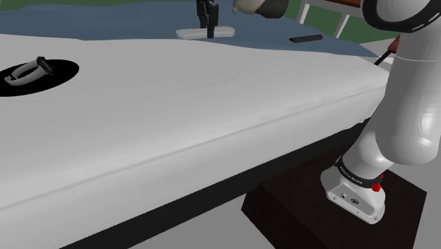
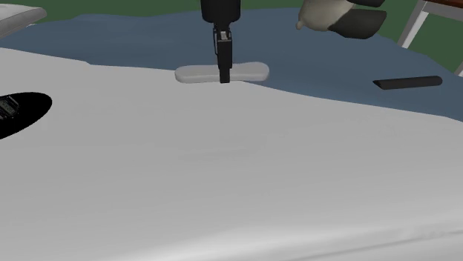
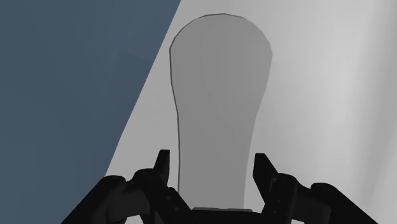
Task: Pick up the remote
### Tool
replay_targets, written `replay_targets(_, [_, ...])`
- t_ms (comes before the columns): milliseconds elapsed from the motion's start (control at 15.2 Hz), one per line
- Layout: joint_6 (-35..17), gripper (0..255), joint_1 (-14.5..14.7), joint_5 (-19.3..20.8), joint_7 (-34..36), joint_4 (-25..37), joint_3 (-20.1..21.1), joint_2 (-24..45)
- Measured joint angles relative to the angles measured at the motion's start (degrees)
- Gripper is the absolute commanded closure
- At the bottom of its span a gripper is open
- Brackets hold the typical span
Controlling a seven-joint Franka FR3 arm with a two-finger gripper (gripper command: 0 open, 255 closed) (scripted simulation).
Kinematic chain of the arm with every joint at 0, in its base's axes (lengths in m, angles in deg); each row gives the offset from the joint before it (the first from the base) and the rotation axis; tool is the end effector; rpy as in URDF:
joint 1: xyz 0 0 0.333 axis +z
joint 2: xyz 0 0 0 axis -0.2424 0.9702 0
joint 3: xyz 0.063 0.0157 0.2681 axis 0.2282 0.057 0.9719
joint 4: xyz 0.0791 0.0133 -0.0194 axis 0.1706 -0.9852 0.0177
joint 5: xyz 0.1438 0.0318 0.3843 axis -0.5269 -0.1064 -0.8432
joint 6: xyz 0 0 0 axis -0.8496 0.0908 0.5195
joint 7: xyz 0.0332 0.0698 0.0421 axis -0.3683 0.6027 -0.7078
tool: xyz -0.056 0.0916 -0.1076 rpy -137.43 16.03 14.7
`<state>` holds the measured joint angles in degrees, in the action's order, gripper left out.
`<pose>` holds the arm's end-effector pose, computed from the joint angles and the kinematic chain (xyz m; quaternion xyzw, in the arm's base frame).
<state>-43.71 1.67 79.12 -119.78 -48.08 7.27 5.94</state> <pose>0.6260 0.1995 0.5208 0.8066 0.5910 0.0015 0.0110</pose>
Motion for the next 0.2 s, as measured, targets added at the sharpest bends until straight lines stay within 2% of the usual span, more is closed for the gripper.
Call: replay_targets(198, [2.81, 255, 0.16, 0.08, 0.05, 4.08, 0.03, 1.26])
